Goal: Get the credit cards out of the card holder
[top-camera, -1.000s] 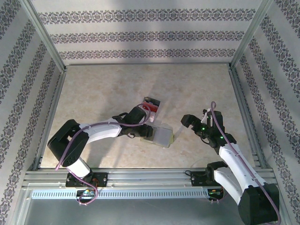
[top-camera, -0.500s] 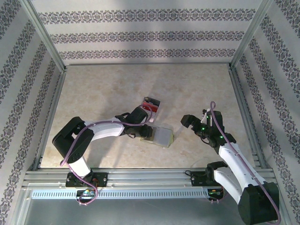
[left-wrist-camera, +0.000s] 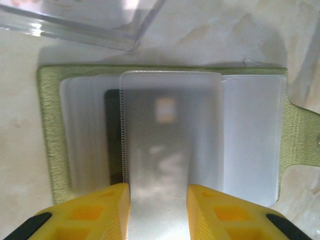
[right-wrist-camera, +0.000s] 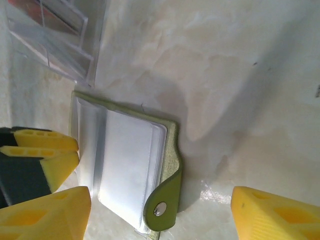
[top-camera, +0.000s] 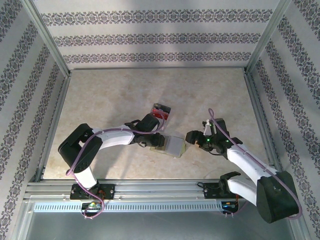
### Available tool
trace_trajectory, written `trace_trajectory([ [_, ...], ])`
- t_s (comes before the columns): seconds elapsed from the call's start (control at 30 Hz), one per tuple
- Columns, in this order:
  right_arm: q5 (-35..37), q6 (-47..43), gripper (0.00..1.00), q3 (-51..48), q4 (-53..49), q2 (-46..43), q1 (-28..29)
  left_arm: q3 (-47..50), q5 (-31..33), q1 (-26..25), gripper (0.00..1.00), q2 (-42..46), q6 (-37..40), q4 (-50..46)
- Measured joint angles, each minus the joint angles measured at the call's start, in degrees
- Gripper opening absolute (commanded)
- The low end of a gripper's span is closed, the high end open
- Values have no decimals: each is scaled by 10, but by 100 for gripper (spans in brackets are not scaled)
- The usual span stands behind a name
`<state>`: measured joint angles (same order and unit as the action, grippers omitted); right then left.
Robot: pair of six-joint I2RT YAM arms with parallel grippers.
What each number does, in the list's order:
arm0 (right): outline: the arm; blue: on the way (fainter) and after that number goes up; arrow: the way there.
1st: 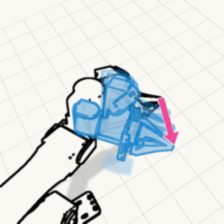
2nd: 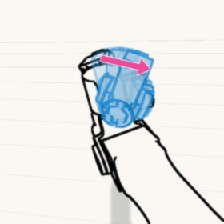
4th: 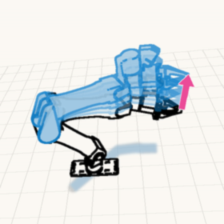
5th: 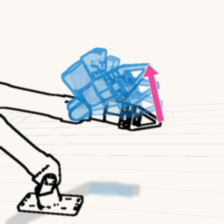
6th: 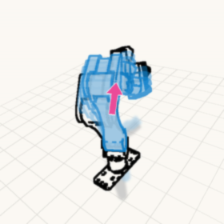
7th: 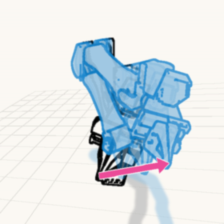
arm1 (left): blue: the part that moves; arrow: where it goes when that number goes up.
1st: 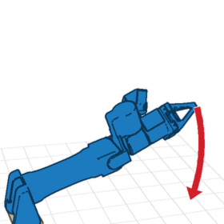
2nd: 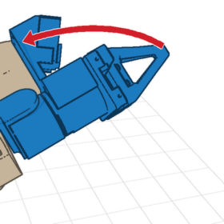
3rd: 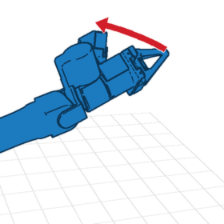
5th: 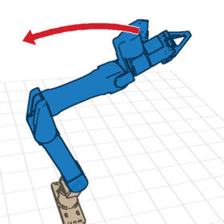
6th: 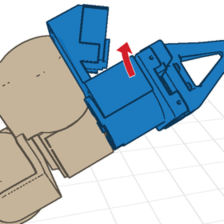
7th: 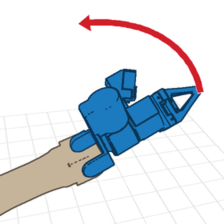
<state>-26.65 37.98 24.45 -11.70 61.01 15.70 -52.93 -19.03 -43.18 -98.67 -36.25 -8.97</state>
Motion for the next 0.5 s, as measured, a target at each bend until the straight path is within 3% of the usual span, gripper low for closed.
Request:
trace_trajectory([
  [0.2,0,5,63,0,22,35,22,-8,-16,-4,35,-6,0,10],
  [0.5,2,11,62,0,44,48,33,-19,-48,-17,34,-11,0,26],
])
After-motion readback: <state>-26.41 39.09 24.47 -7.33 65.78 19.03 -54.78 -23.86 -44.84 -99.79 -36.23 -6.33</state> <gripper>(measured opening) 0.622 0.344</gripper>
